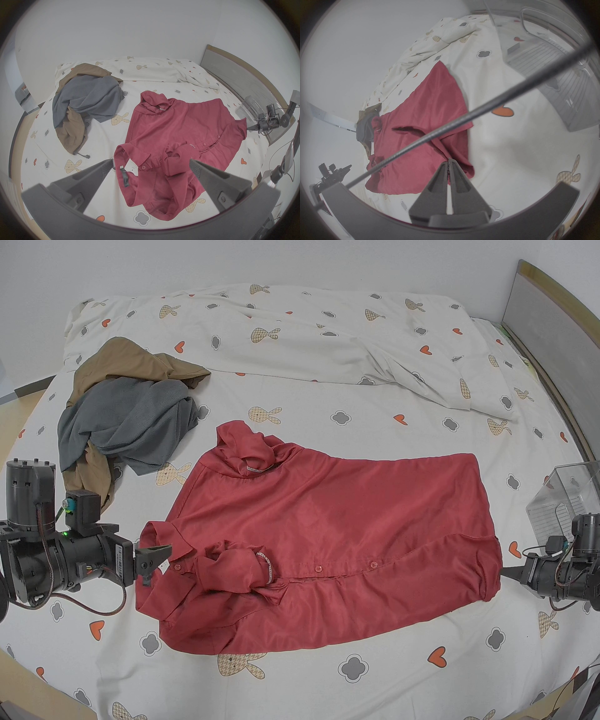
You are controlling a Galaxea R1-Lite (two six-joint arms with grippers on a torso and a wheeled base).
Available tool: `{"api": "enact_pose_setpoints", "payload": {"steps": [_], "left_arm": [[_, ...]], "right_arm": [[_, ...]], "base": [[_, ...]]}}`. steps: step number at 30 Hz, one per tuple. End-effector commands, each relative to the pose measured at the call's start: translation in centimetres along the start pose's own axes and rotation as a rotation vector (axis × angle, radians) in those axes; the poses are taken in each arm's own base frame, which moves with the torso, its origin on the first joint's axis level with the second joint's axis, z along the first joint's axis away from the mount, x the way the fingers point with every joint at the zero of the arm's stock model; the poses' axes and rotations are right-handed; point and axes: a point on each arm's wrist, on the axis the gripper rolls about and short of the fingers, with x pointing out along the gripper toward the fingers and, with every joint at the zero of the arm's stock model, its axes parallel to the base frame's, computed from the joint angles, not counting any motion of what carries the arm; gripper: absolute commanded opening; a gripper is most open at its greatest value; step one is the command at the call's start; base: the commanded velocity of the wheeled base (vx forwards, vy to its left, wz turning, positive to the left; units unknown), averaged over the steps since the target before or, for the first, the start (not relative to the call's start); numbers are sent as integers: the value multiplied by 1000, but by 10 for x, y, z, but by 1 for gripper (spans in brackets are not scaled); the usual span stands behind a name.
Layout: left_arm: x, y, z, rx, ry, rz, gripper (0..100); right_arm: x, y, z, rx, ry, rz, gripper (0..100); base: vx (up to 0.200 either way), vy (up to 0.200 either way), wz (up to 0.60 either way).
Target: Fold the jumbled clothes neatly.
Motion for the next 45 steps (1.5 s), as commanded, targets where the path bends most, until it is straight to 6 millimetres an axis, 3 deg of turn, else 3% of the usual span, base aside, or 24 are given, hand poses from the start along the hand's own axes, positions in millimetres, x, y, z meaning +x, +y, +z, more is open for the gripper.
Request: {"api": "enact_pose_setpoints", "payload": {"steps": [1,15,19,24,25,31,36,41,45], "left_arm": [[1,0,0,0,2,-1,100],[13,4,-4,-9,46,16,100],[12,4,-5,-9,44,16,100],[12,4,-5,-9,44,16,100],[12,4,-5,-9,44,16,100],[12,4,-4,-9,43,16,100],[12,4,-5,-9,44,16,100],[17,5,-7,-13,61,13,100],[32,8,-15,-24,120,16,100]], "right_arm": [[-4,-9,3,10,-21,-31,0],[-10,-14,-5,22,-22,-62,0],[-15,-2,9,-9,-80,-44,0],[-16,5,7,-41,-80,-36,0],[-16,6,7,-43,-81,-40,100],[-15,8,10,-54,-104,-59,100],[-21,26,13,-95,-128,3,100],[-14,41,4,-106,-78,61,100],[-8,56,-1,-67,-33,134,100]], "base": [[0,0,0],[0,0,0],[0,0,0],[0,0,0],[0,0,0],[0,0,0],[0,0,0],[0,0,0],[0,0,0]]}}
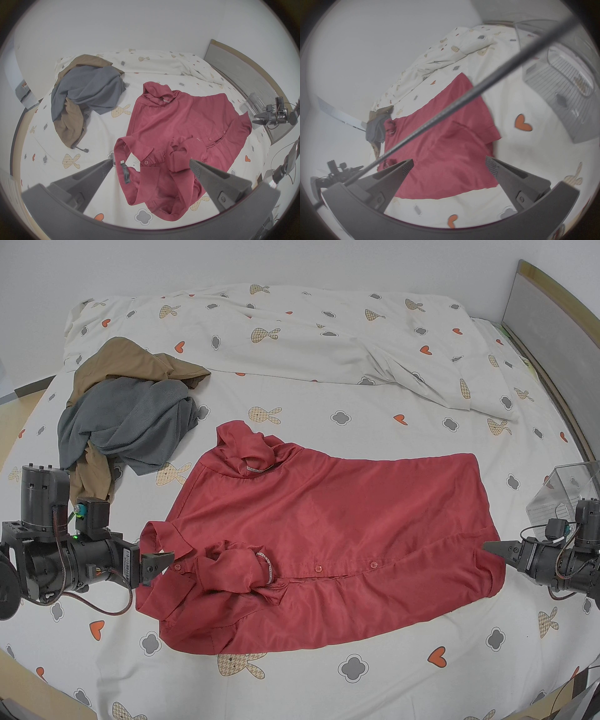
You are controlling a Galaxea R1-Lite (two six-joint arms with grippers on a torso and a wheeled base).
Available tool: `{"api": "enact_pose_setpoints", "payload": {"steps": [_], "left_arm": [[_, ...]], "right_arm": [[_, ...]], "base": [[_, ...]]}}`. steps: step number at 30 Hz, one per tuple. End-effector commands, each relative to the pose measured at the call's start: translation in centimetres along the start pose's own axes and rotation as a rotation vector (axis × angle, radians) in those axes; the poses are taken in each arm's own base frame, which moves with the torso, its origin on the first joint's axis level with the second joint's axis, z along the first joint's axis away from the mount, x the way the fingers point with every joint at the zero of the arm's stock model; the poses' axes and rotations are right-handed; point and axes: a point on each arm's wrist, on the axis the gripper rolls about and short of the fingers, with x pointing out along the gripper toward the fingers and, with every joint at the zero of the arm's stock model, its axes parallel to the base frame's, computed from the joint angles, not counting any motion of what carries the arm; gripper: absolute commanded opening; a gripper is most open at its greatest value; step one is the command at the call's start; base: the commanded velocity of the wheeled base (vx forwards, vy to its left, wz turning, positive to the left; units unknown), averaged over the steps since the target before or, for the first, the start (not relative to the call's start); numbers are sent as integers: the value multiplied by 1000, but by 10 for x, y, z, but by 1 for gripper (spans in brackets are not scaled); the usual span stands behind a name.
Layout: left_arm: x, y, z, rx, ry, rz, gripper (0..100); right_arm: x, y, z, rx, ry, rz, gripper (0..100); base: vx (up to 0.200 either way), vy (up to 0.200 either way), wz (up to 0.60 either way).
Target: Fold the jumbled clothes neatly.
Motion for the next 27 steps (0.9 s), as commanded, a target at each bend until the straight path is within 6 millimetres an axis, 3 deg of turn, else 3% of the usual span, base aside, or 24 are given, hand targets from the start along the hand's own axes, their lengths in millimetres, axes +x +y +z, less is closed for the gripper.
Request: {"api": "enact_pose_setpoints", "payload": {"steps": [1,4,7,12,27], "left_arm": [[19,2,-10,-7,78,-6,100],[26,1,-15,-7,101,-34,100],[34,-1,-26,-14,151,-108,100],[38,-4,-32,-20,177,-199,100],[49,-24,-48,4,261,-362,100]], "right_arm": [[6,17,-7,-3,51,84,100],[9,16,-12,1,87,99,100],[32,-1,-20,44,169,43,100],[46,-18,-18,89,191,-4,100],[34,-20,-12,103,143,-11,100]], "base": [[0,0,0],[0,0,0],[0,0,0],[0,0,0],[0,0,0]]}}
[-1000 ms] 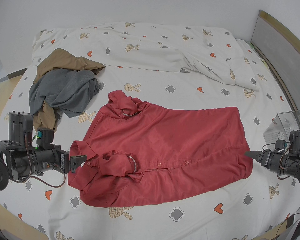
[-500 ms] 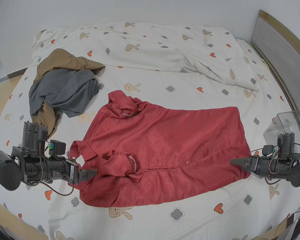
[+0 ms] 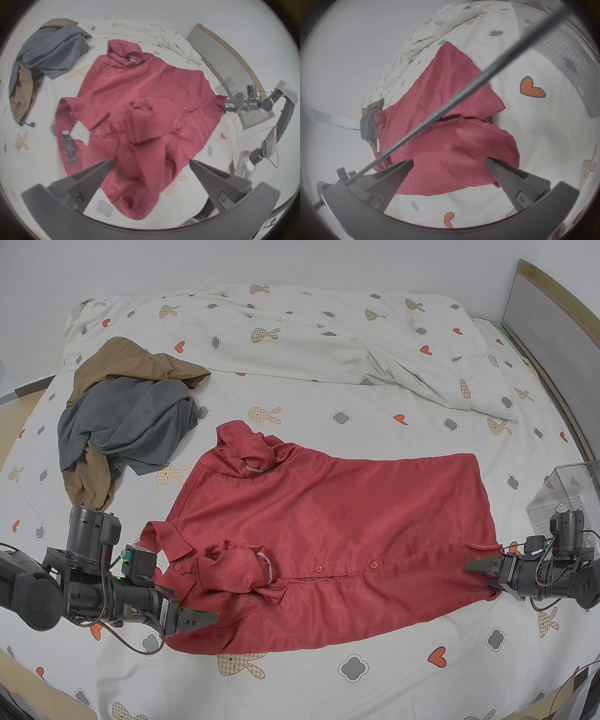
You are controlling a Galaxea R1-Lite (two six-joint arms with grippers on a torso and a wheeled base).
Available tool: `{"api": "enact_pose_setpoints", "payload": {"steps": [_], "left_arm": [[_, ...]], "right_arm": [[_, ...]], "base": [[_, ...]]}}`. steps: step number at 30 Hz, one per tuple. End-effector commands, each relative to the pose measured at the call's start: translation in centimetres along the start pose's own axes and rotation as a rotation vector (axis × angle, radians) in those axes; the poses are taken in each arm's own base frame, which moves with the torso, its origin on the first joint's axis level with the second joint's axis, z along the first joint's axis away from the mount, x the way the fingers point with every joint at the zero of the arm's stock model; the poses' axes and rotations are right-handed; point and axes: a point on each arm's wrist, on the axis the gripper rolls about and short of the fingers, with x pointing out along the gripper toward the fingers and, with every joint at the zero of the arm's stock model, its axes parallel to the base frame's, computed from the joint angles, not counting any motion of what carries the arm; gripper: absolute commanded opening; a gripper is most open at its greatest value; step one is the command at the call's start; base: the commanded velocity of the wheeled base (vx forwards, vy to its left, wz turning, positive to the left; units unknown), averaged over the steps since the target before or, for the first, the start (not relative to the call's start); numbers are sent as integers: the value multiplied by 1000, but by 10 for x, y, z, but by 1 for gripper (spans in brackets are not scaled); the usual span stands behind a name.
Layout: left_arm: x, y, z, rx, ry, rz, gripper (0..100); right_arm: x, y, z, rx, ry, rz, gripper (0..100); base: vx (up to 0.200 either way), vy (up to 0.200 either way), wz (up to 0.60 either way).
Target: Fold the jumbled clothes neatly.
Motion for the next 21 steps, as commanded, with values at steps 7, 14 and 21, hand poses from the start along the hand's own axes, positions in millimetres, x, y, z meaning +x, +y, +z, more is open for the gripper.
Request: {"api": "enact_pose_setpoints", "payload": {"steps": [7,14,21], "left_arm": [[21,-5,-9,6,80,-49,100],[39,0,-8,12,61,-46,0],[49,4,-9,7,57,-41,0]], "right_arm": [[-9,5,-3,-11,-17,14,100],[-16,6,-10,-13,-7,30,100],[-14,4,-10,-8,15,55,100]], "base": [[0,0,0],[0,0,0],[0,0,0]]}}
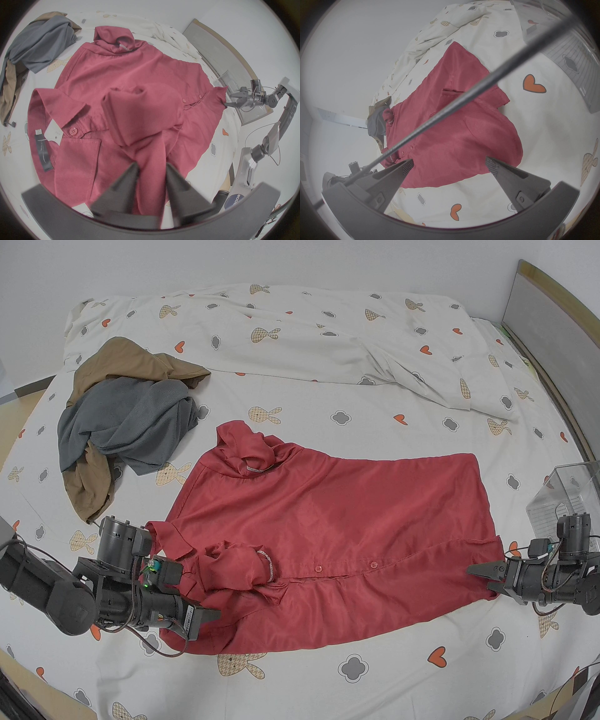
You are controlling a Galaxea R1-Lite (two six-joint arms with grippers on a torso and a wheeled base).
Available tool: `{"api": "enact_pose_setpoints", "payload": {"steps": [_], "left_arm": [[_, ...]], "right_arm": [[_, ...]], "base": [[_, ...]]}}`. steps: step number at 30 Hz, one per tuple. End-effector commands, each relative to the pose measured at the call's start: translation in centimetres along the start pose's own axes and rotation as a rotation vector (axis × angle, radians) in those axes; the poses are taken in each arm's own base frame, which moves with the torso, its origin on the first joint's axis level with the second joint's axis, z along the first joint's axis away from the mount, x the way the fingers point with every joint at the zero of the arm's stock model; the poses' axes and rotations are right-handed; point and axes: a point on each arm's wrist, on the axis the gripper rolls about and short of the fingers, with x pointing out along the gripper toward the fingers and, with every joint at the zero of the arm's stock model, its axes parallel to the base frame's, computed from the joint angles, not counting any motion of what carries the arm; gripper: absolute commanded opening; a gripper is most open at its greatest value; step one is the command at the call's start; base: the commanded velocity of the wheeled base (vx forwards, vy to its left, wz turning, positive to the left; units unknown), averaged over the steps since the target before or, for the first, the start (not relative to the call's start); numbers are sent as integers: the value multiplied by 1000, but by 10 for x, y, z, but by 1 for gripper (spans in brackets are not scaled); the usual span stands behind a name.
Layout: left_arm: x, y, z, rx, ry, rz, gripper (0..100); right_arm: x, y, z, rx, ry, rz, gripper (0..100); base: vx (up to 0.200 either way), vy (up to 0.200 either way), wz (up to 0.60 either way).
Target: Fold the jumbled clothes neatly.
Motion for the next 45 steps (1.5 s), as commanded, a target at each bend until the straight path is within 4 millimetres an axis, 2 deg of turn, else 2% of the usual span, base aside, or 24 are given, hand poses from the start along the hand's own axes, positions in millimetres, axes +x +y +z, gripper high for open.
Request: {"api": "enact_pose_setpoints", "payload": {"steps": [1,3,10,13,14,20,24,28,34,39,44,45], "left_arm": [[7,8,-4,-26,28,14,0],[6,11,-4,-33,23,21,0],[-22,46,7,-106,-85,135,0],[-25,49,8,-111,-94,143,0],[-33,52,10,-119,-118,158,0],[-31,51,8,-119,-109,155,0],[-30,49,6,-114,-100,147,0],[-28,45,2,-85,-80,137,0],[-26,44,-3,-44,-60,137,0],[-27,44,-2,-44,-63,138,0],[-28,44,-1,-44,-68,139,0],[-28,44,-1,-44,-68,139,0]], "right_arm": [[4,-4,1,-3,-10,2,100],[7,-6,1,-2,-11,1,100],[31,-34,2,31,-11,-39,100],[33,-36,2,31,-15,-38,100],[37,-39,2,28,-31,-36,100],[34,-37,1,18,-46,-26,100],[21,-24,4,-17,-88,4,100],[-14,6,12,-100,-210,73,100],[-54,32,8,-152,-282,111,100],[-56,29,1,-154,-247,86,100],[-48,10,-12,-176,-181,-36,100],[-40,0,-15,-186,-157,-135,100]], "base": [[0,0,0],[0,0,0],[0,0,0],[0,0,0],[0,0,0],[0,0,0],[0,0,0],[0,0,0],[0,0,0],[0,0,0],[0,0,0],[0,0,0]]}}
